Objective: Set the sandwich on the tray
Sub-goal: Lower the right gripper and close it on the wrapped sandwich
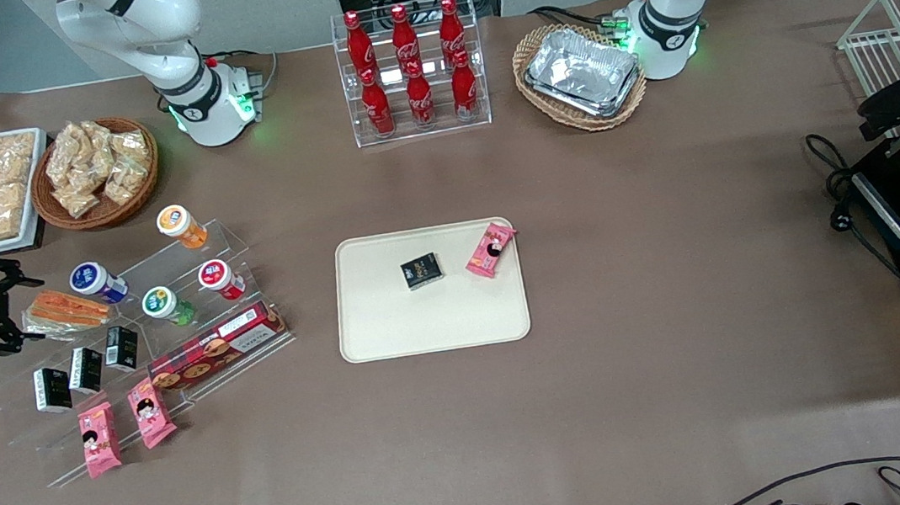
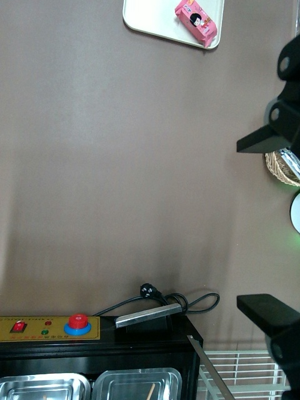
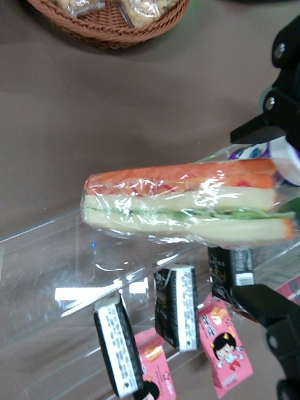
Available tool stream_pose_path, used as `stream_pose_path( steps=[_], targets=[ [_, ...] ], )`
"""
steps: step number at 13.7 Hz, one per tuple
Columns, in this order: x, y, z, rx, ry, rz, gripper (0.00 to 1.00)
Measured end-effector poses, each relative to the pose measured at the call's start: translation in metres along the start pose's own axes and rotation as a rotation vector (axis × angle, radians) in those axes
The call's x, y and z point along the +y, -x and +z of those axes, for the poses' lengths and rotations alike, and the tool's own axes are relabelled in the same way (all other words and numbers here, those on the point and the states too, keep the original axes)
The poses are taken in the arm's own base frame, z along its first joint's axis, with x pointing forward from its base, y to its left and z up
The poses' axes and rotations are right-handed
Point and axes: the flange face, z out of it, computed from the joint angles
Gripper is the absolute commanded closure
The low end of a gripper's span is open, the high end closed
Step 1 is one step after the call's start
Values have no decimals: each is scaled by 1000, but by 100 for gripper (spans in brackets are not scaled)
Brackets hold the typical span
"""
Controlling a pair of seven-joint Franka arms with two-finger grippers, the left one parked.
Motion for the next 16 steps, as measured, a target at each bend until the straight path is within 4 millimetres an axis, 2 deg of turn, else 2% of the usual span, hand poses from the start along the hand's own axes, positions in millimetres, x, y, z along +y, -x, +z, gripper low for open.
stream_pose_path(
  steps=[1, 2, 5, 7, 8, 9, 10, 14, 16],
  targets=[
    [1, -1, 9, 4, -4, 3, 0],
    [3, -1, 16, 6, -7, 5, 6],
    [5, -2, 26, 9, -8, -7, 39],
    [5, -1, 25, 10, -10, -35, 41],
    [5, -1, 25, 10, -10, -53, 51],
    [5, -1, 25, 11, -10, -67, 52],
    [5, -1, 25, 11, -11, -78, 60],
    [3, -1, 19, 15, -19, -138, 60],
    [2, -1, 10, 14, -22, -177, 60]
  ],
)
